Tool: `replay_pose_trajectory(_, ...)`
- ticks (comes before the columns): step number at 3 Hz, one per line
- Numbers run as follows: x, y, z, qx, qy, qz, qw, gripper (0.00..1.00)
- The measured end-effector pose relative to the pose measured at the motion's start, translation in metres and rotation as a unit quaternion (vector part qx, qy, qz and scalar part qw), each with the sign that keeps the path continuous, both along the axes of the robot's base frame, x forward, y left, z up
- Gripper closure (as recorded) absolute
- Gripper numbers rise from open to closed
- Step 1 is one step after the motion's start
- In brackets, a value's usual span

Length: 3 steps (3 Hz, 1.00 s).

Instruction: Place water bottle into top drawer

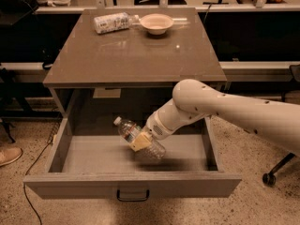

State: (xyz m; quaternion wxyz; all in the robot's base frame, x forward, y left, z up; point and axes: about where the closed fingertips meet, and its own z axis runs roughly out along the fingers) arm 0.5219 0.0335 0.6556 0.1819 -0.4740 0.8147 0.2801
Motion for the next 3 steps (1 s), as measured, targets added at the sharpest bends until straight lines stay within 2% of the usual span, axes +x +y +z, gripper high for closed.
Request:
replay_pose_trajectory(1,-0.004,0.013,-0.009,0.012,0.008,0.004,0.9999,0.04)
replay_pose_trajectory(2,0.003,0.001,-0.001,0.017,-0.004,-0.012,0.9998,0.00)
replay_pose_trajectory(3,0.007,-0.048,0.024,0.000,-0.039,-0.061,0.9974,0.00)
